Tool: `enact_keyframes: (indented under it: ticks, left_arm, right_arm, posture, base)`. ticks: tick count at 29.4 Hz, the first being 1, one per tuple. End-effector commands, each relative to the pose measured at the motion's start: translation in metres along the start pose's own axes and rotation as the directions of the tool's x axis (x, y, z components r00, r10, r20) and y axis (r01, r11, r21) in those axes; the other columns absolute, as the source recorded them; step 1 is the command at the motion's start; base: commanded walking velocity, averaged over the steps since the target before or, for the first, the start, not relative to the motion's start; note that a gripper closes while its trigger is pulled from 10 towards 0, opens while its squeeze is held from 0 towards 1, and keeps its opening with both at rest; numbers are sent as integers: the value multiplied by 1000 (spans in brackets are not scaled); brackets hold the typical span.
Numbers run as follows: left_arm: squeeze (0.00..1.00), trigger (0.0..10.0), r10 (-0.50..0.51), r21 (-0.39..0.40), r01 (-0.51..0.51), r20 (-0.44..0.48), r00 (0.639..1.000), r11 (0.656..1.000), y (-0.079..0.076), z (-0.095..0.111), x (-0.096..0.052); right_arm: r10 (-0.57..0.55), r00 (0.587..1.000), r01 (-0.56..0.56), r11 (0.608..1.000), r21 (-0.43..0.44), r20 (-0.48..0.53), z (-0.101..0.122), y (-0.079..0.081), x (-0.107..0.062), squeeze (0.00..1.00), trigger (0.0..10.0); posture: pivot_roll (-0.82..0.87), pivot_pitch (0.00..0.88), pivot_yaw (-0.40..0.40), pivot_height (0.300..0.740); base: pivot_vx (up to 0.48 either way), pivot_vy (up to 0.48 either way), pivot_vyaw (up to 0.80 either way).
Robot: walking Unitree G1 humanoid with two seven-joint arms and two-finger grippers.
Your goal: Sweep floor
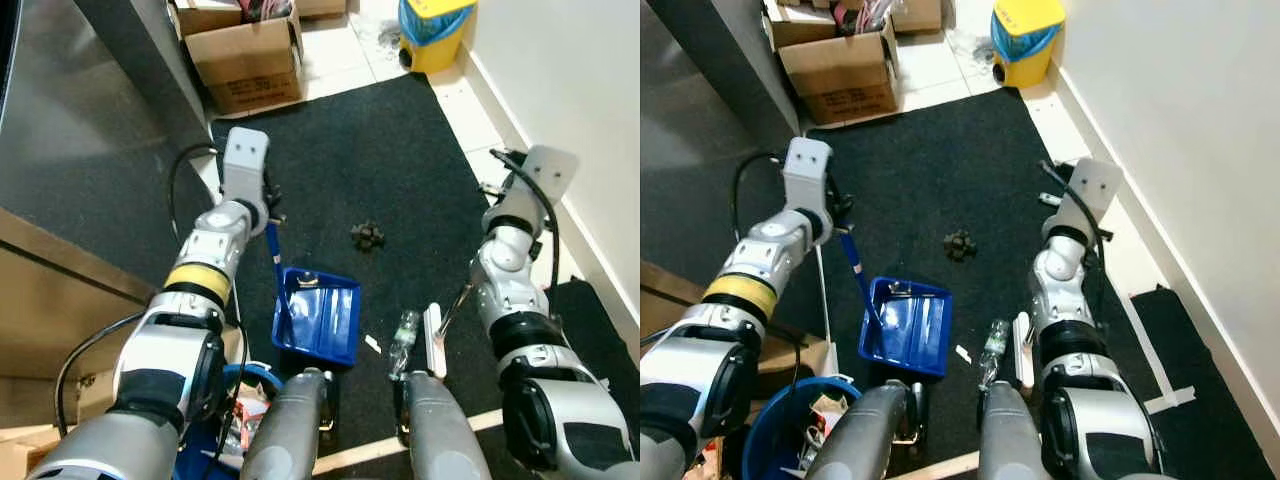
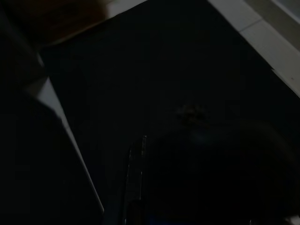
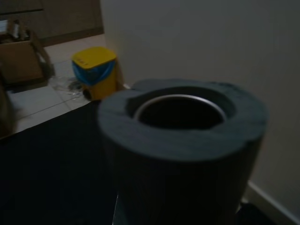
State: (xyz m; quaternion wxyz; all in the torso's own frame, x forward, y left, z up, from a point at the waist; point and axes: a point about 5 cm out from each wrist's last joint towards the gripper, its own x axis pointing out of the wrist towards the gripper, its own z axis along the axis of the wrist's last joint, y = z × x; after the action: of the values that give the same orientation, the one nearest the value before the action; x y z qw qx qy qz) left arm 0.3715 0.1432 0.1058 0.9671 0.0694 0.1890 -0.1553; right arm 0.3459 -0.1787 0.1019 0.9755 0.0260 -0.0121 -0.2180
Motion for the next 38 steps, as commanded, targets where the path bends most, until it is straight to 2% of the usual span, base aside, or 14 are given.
enact_keyframes:
  ticks: [1, 2, 5, 11, 13, 16, 22, 26, 30, 33, 34, 36, 37, 38]
  left_arm:
    - [0, 10000, -117, -10, 116, -75, 990, 993, -27, -22, 3]
    - [0, 10000, -140, 14, 142, -87, 986, 990, -35, -28, 3]
    - [0, 10000, -160, 23, 163, -88, 983, 986, -45, -31, 3]
    - [0, 10000, -186, 39, 190, -90, 978, 981, -57, -35, 1]
    - [0, 10000, -181, 23, 183, -86, 980, 983, -59, -36, -2]
    - [0, 10000, -179, 15, 180, -84, 980, 983, -59, -37, -3]
    - [0, 10000, -166, -75, 161, -63, 984, 984, -58, -32, -6]
    - [0, 10000, -163, -132, 157, -31, 986, 979, -55, -23, -8]
    - [0, 10000, -145, -170, 146, 16, 989, 975, -46, -10, -13]
    - [0, 10000, -112, -185, 116, 28, 993, 976, -35, -6, -16]
    - [0, 10000, -112, -185, 116, 28, 993, 976, -35, -6, -16]
    - [0, 10000, -101, -222, 107, 36, 994, 969, -31, -5, -18]
    - [0, 10000, -101, -222, 107, 36, 994, 969, -31, -5, -18]
    - [0, 10000, -100, -237, 107, 40, 994, 966, -29, -4, -19]
  right_arm:
    - [23, 998, -21, 999, 38, -57, -12, 12, -8, 0, 10000]
    - [35, 996, -27, 996, 87, -86, -14, 21, -12, 0, 10000]
    - [55, 992, -38, 989, 141, -116, -17, 33, -17, 0, 10000]
    - [81, 983, -44, 975, 218, -165, -20, 49, -24, 0, 10000]
    - [79, 976, -20, 961, 276, -205, -22, 55, -26, 0, 10000]
    - [70, 970, 5, 952, 306, -234, -23, 56, -26, 0, 10000]
    - [50, 933, 113, 899, 423, -356, -27, 70, -32, 0, 10000]
    - [60, 936, 96, 904, 417, -346, -23, 77, -32, 0, 10000]
    - [82, 928, 106, 877, 468, -364, -17, 87, -31, 0, 10000]
    - [156, 930, 68, 816, 574, -332, -2, 102, -27, 0, 10000]
    - [156, 930, 68, 816, 574, -332, -2, 102, -27, 0, 10000]
    - [229, 938, -7, 765, 644, -260, 13, 111, -23, 0, 10000]
    - [229, 938, -7, 765, 644, -260, 13, 111, -23, 0, 10000]
    - [252, 940, -39, 748, 662, -230, 18, 113, -21, 0, 10000]
  posture:
    - [-7, 196, 92, 740]
    - [-4, 199, 90, 740]
    - [-1, 199, 87, 740]
    - [1, 199, 83, 740]
    - [5, 198, 80, 740]
    - [6, 197, 79, 740]
    - [9, 197, 68, 740]
    - [12, 197, 63, 740]
    - [21, 196, 57, 740]
    - [36, 189, 45, 740]
    - [36, 189, 45, 740]
    - [39, 186, 42, 740]
    - [39, 186, 42, 740]
    - [39, 186, 42, 740]
  base:
    - [0, 0, 0]
    - [0, 0, 0]
    - [0, 0, 0]
    - [0, 0, 0]
    - [0, 0, 0]
    - [0, 0, 0]
    - [0, 0, 0]
    - [0, 0, 0]
    - [0, 0, 0]
    - [0, 0, 0]
    - [0, 0, 0]
    - [0, 0, 0]
    - [0, 0, 0]
    - [0, 0, 0]
